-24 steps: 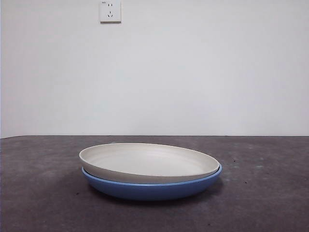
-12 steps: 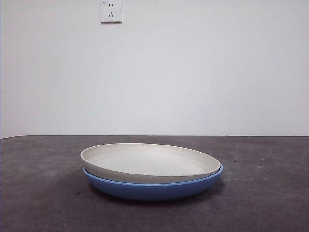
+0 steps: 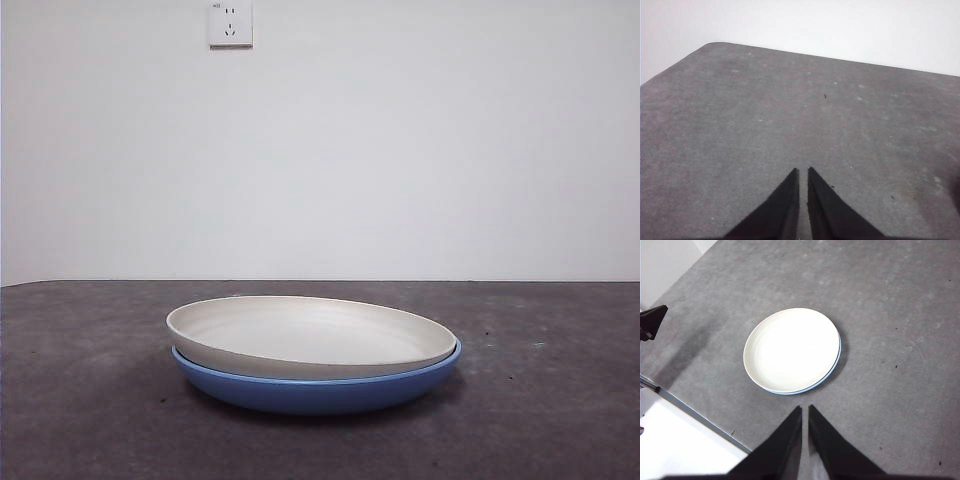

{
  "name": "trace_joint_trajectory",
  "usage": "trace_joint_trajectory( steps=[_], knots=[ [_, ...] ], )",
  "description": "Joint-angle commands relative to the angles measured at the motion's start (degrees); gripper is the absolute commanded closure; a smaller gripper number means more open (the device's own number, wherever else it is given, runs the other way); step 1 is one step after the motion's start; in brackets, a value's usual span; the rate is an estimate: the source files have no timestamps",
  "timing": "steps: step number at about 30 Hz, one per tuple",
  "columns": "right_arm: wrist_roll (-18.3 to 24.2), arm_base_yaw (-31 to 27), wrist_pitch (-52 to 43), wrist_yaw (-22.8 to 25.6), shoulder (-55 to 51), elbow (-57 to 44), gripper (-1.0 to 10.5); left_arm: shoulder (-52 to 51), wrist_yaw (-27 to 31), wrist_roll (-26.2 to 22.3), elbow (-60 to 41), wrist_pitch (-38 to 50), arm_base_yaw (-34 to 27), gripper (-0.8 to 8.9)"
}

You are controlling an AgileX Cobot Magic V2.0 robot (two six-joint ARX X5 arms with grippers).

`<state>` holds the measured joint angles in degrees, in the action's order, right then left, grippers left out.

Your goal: Pick up the white plate, put it on the blue plate, put it on desk

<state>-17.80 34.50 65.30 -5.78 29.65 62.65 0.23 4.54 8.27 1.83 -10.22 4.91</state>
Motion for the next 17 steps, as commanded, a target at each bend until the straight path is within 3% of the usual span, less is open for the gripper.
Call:
trace_joint_trajectory(
  steps=[1, 4, 10, 13, 17],
  knots=[
    [2.38, -1.01, -1.31, 0.63, 0.15, 0.81, 9.3, -0.04, 0.17, -0.24, -1.16, -0.04, 0.09, 7.86],
    [8.68, -7.67, -7.41, 1.29, -1.18, -2.78, 9.3, -0.04, 0.17, -0.24, -1.16, -0.04, 0.09, 7.86],
    [10.60, -22.38, -31.63, 1.88, -8.00, -23.93, 9.3, -0.04, 0.17, -0.24, -1.16, -0.04, 0.09, 7.86],
    [14.69, -26.86, -42.47, 3.87, -12.85, -37.16, 9.3, -0.04, 0.17, -0.24, -1.16, -0.04, 0.09, 7.86],
    [16.44, -30.82, -49.79, 5.16, -19.50, -50.45, 9.3, -0.04, 0.17, -0.24, -1.16, -0.04, 0.09, 7.86]
  ],
)
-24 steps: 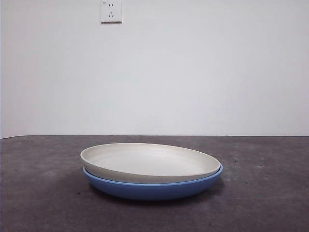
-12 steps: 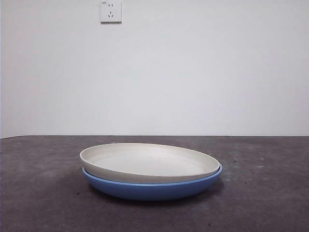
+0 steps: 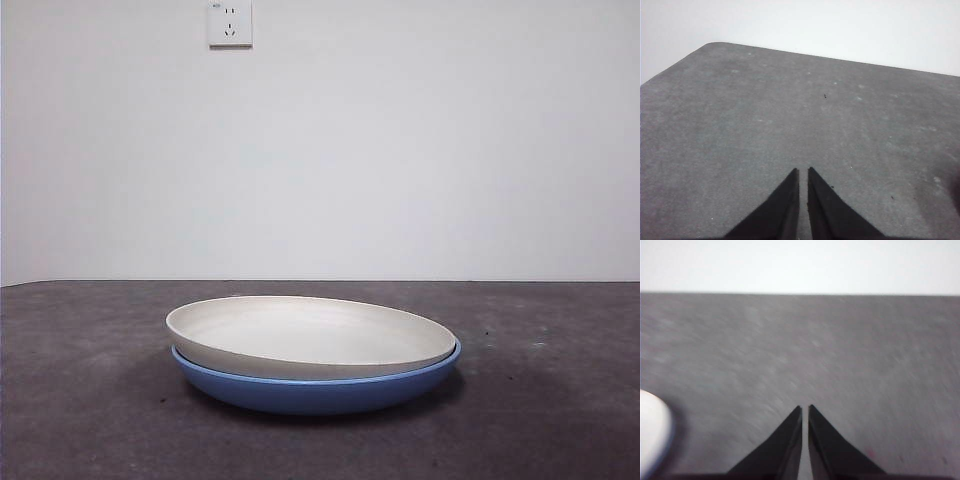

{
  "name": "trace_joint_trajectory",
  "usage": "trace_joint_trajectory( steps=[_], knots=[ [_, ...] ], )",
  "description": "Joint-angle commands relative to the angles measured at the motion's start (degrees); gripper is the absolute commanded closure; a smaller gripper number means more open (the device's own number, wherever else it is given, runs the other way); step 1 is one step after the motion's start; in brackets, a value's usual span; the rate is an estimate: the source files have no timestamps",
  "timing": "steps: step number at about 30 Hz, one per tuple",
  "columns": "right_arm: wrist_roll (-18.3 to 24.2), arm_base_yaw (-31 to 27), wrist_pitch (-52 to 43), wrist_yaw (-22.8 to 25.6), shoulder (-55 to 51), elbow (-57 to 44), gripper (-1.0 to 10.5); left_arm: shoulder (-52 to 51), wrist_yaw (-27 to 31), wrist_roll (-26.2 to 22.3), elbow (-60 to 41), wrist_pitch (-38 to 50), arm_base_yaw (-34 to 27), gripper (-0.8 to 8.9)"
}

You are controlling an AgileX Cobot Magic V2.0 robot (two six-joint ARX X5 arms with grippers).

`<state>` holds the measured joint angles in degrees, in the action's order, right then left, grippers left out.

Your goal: Pick up the white plate, put it on the blue plate, put it on desk

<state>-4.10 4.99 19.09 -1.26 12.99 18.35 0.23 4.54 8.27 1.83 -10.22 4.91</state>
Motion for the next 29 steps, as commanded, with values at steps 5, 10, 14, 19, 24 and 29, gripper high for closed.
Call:
trace_joint_trajectory(
  steps=[5, 10, 14, 19, 24, 29],
  knots=[
    [3.34, -3.13, -8.39, 4.37, -8.39, -15.26, 9.3, -0.04, 0.17, -0.24, -1.16, -0.04, 0.09, 7.86],
    [4.22, -3.65, -9.29, 4.76, -11.10, -17.73, 9.3, -0.04, 0.17, -0.24, -1.16, -0.04, 0.09, 7.86],
    [3.91, -4.02, -9.46, 4.17, -12.79, -17.70, 9.3, -0.04, 0.17, -0.24, -1.16, -0.04, 0.09, 7.86],
    [3.93, -4.00, -10.08, 4.31, -12.79, -17.64, 9.3, -0.04, 0.17, -0.24, -1.16, -0.04, 0.09, 7.86],
    [3.93, -4.00, -10.08, 4.31, -12.79, -17.64, 9.3, -0.04, 0.17, -0.24, -1.16, -0.04, 0.09, 7.86],
    [3.93, -4.00, -10.10, 4.31, -12.79, -17.64, 9.3, -0.04, 0.17, -0.24, -1.16, -0.04, 0.09, 7.86]
  ],
)
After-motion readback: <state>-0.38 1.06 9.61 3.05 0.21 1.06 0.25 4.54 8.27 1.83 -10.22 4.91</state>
